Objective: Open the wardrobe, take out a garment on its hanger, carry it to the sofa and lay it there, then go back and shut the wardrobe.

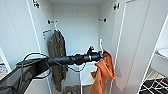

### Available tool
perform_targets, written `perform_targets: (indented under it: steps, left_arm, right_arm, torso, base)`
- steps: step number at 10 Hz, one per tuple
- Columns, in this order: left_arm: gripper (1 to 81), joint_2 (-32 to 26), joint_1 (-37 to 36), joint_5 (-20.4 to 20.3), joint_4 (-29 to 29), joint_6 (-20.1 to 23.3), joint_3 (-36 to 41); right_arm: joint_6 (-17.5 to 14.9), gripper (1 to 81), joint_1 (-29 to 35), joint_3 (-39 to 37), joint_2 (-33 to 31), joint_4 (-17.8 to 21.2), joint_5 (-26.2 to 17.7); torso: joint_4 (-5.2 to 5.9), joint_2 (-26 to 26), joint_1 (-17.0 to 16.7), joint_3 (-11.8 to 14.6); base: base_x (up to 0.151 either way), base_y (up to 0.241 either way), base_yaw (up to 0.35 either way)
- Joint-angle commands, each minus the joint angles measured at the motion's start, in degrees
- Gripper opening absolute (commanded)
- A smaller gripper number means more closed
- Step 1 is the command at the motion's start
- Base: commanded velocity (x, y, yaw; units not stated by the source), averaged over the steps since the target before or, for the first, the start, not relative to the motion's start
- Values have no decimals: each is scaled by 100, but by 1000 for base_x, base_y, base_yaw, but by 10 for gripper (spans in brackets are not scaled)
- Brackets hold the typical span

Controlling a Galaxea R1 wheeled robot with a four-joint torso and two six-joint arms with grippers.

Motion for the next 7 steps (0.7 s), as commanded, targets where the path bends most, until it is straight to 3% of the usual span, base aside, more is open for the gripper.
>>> perform_targets:
  steps: [1, 4, 7]
  left_arm:
    - [10, 0, -1104, -574, 303, 96, 187]
    - [10, -97, -884, -706, 408, 96, 337]
    - [10, -123, -700, -802, 452, 104, 495]
  right_arm:
    - [8, 811, 264, 33, 29, 51, -344]
    - [8, 811, 273, 33, 29, 51, -344]
    - [8, 811, 264, 33, 20, 51, -344]
  torso:
    - [0, 0, 0, 0]
    - [0, -2, -5, 2]
    - [0, -6, -16, 4]
  base:
    - [-116, 0, 0]
    - [-115, 0, 0]
    - [0, 0, 0]
